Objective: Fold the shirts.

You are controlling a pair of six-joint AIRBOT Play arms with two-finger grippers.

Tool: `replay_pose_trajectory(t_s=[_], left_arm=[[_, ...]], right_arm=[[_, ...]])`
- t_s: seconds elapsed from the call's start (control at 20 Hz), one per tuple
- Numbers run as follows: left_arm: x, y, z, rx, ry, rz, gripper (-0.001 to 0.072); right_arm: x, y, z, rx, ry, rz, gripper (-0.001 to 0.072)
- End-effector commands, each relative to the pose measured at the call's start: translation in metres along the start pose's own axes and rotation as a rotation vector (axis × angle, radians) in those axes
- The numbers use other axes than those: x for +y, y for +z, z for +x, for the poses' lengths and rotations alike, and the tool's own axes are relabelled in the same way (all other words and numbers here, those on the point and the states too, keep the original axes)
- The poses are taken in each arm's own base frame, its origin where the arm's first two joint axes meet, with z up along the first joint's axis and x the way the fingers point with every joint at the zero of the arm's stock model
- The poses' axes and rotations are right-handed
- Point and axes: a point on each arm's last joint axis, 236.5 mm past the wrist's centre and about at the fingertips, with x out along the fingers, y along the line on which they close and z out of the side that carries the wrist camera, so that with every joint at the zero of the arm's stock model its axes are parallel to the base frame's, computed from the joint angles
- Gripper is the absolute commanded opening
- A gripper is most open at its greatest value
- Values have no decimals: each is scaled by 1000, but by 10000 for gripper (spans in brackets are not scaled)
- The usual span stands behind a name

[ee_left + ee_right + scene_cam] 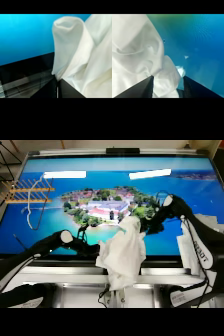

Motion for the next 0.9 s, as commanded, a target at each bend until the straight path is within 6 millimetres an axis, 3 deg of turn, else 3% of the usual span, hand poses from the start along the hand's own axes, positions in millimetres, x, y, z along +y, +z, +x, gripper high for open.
replay_pose_trajectory(t_s=[0.0,0.05,0.15,0.25,0.3,0.45,0.5,0.55,0.65,0.75,0.85], left_arm=[[-1,0,-2,-2,-4,4,32],[-3,1,-5,-11,-9,22,32],[-6,14,-23,-68,-10,58,31],[-8,39,-64,-156,1,103,31],[-8,53,-91,-208,12,126,31],[-21,96,-212,-458,61,205,31],[-32,107,-266,-589,79,243,31],[-47,112,-319,-726,89,295,31],[-83,103,-428,-1020,88,366,31],[-108,72,-515,-1255,127,424,31],[-111,40,-567,-1402,214,441,30]], right_arm=[[-7,-12,26,74,-34,-7,252],[-10,-10,26,63,-50,12,73],[-3,2,10,-22,-42,-11,61],[3,18,-31,-153,-74,-84,61],[7,27,-62,-239,-101,-125,61],[26,44,-190,-581,-178,-214,61],[38,42,-243,-730,-190,-249,61],[51,34,-293,-874,-193,-278,61],[79,-4,-388,-1168,-193,-324,61],[101,-53,-448,-1366,-194,-367,61],[109,-99,-473,-1463,-212,-390,61]])
